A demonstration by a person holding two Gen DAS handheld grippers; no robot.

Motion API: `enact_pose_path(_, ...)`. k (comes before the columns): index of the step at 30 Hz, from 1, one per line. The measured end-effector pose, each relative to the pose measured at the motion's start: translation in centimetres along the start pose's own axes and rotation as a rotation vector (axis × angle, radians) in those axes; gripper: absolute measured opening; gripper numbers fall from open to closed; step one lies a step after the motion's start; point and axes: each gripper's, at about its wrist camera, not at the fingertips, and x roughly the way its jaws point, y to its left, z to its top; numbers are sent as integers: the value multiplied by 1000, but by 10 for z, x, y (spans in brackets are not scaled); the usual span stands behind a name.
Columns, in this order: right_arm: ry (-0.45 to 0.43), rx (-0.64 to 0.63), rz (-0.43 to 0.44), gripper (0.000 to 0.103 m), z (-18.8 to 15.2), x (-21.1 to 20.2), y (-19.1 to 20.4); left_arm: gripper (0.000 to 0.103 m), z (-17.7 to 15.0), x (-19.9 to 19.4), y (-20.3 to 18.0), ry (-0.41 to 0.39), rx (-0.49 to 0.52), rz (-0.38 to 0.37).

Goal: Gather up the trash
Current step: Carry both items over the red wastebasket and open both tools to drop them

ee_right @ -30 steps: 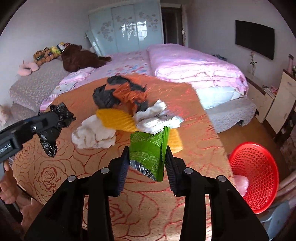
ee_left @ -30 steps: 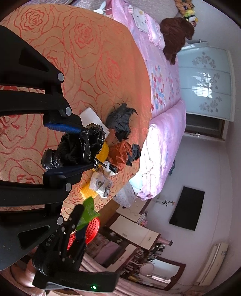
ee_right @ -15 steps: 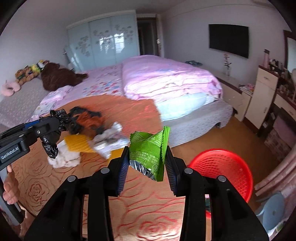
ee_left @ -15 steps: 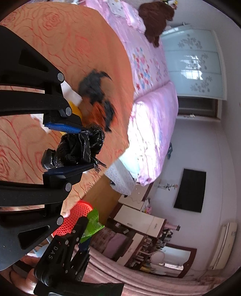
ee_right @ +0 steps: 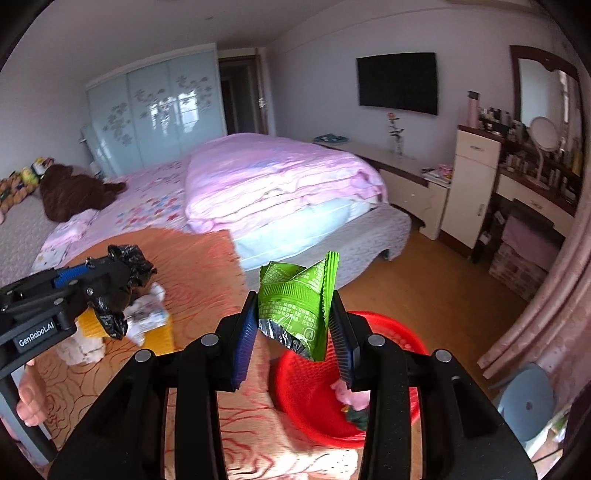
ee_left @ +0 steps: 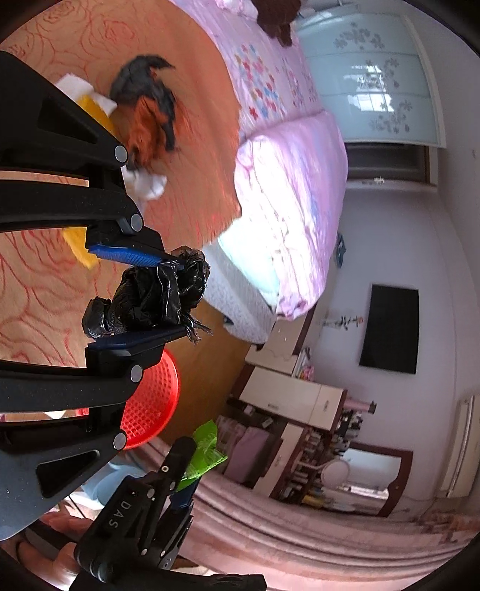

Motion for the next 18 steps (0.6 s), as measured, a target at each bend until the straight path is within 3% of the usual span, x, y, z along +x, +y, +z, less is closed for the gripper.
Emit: enact_pose_path(18, 0, 122, -127, 37, -16, 1, -71, 30, 16, 45, -67, 45, 106, -88)
